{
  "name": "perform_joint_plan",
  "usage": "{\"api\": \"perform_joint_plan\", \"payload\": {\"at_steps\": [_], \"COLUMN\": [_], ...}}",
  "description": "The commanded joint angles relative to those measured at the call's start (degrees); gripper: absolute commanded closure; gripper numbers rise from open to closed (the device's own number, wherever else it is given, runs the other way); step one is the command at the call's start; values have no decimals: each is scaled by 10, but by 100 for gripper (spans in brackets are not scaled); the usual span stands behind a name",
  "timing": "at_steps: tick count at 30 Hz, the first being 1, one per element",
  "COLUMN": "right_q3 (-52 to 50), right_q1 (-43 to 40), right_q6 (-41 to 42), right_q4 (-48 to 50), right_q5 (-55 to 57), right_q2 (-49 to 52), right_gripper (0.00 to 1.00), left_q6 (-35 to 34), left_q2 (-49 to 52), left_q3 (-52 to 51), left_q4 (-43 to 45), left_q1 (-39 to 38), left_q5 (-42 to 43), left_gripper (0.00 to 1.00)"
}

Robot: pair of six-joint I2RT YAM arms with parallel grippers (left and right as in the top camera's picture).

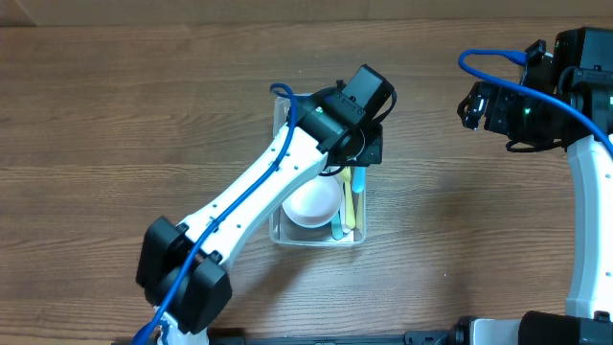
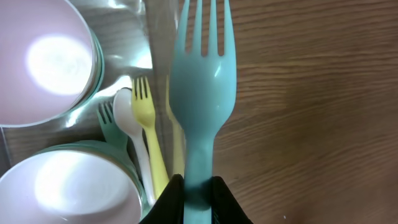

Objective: Pack container
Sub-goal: 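Open the left gripper and raise it out of the container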

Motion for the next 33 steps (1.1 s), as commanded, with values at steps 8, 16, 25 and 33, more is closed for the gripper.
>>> {"api": "perform_joint_plan", "payload": {"at_steps": [8,16,25,33], "right_q3": [12,12,12,12], "right_q1": [-2,-2,-2,-2], "right_q6": [1,1,1,1], "right_q4": [3,3,3,3], "right_q5": [2,2,2,2], "right_q2": [-3,-3,-3,-3], "right_gripper": [0,0,0,0], "left_q6": [-38,-42,-32,63], "left_q2": [21,21,15,-66], "left_q3": [2,2,6,19], "left_q4": [-25,-27,-14,-36], "left_q1": [15,19,29,134], "left_q5": [-38,-38,-21,-68], "left_gripper": [86,82,43,37]}}
